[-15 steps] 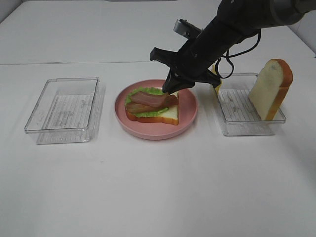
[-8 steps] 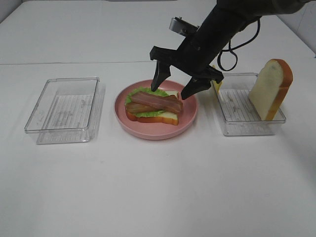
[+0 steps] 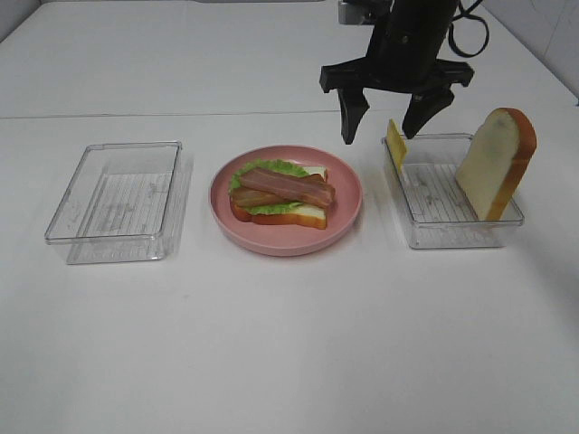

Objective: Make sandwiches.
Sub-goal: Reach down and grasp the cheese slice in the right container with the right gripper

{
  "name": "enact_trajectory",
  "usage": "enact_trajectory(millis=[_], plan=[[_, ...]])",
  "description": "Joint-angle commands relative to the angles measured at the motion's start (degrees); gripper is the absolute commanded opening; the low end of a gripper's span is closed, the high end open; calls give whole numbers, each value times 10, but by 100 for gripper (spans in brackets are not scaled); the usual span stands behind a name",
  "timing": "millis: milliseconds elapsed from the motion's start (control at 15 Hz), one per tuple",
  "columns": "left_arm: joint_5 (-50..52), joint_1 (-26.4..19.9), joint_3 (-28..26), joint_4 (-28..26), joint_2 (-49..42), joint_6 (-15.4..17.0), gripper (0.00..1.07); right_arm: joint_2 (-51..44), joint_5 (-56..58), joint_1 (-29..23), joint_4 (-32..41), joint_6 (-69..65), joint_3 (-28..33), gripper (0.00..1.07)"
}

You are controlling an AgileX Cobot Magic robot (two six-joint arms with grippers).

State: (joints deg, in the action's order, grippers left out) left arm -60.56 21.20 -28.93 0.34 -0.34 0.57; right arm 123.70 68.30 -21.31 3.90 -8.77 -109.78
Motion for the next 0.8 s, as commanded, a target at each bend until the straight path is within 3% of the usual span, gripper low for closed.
enact_trajectory(millis=[67,533,800], plan=[[6,-1,3,-3,-11,-2,82,-5,13,11,-24,-11,-23,75],[6,-1,3,-3,-11,-2,82,27,-56,54,8,22,-27,75],[6,-1,3,-3,-11,-2,82,42,-103,73,2,22,-27,67]])
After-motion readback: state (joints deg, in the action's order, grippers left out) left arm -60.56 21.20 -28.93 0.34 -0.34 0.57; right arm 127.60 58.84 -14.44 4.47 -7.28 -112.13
